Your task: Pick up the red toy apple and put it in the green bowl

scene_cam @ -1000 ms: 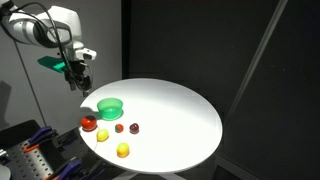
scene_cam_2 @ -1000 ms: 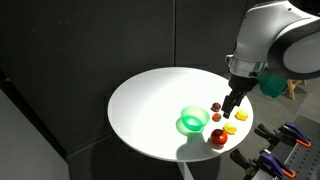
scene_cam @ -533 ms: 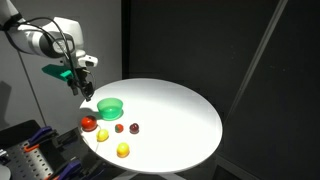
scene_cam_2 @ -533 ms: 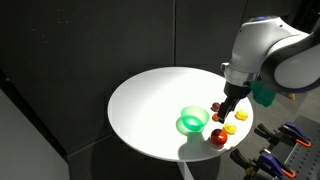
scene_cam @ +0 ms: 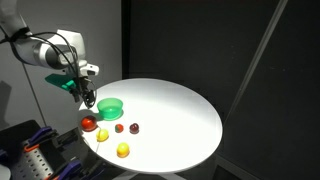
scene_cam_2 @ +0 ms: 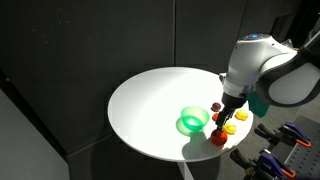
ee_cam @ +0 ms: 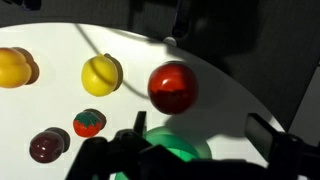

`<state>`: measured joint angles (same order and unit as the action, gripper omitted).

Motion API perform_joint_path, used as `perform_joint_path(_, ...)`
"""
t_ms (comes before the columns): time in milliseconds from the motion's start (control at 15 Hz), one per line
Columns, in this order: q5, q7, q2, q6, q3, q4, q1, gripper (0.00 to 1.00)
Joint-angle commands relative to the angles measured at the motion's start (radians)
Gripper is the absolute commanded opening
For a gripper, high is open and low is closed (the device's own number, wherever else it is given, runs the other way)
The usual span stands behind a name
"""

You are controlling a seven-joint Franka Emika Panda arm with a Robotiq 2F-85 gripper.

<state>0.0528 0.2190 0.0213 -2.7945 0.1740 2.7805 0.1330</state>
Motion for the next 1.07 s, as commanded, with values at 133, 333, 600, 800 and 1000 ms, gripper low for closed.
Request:
perform_joint_path(133,0.042,0.067,0.081,-0.060,-0.050,0.000,0.008,1.00)
perform_joint_path(333,0.040,0.070,0.117,-0.099,-0.075,0.000,0.020,1.00)
perform_joint_path(600,0.050,0.076,0.166,-0.166,-0.115,-0.001,0.052,1.00)
perform_joint_path(800,0.039,0.068,0.202,-0.212,-0.144,-0.001,0.085,1.00)
perform_joint_path(1000,0.030,0.060,0.237,-0.253,-0.177,-0.004,0.125,1.00)
